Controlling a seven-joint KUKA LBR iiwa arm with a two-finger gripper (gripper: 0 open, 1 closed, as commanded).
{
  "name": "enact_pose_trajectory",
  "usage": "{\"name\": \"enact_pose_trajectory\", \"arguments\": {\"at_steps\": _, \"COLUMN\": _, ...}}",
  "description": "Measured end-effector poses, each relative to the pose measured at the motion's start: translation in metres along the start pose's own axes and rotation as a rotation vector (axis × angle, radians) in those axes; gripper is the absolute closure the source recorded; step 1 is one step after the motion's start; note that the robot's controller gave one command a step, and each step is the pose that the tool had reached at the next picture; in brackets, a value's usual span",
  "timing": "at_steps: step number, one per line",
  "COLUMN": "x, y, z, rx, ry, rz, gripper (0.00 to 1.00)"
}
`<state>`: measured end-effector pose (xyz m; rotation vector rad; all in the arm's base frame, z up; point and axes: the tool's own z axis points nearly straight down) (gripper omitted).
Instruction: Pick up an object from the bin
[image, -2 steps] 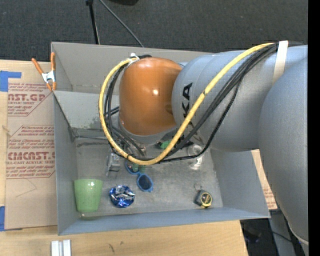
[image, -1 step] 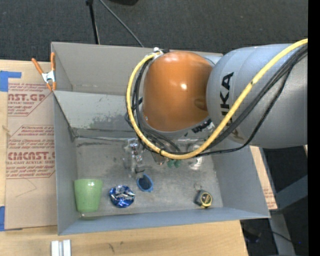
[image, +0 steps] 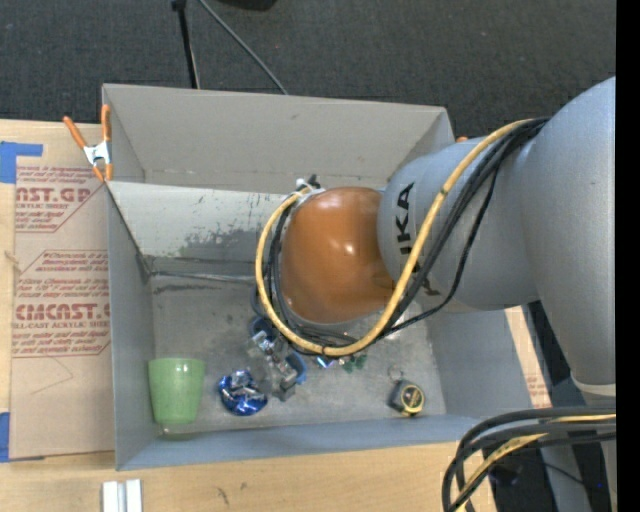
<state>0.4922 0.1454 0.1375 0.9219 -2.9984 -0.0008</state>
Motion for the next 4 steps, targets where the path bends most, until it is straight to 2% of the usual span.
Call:
{"name": "enact_pose_trajectory", "arguments": {"at_steps": 1, "x": -0.001, "y": 0.000, "z": -0.003, "rx": 0.001, "ry": -0.005, "rz": 0.001, "gripper": 0.00}}
{"name": "enact_pose_trajectory", "arguments": {"at_steps": 2, "x": -0.004, "y": 0.003, "z": 0.070, "rx": 0.000, "ry": -0.001, "rz": -0.459, "gripper": 0.00}}
{"name": "enact_pose_trajectory", "arguments": {"at_steps": 3, "x": -0.005, "y": 0.003, "z": 0.068, "rx": 0.001, "ry": -0.005, "rz": -0.457, "gripper": 1.00}}
{"name": "enact_pose_trajectory", "arguments": {"at_steps": 4, "x": -0.007, "y": -0.003, "z": -0.085, "rx": 0.007, "ry": -0.014, "rz": -0.427, "gripper": 1.00}}
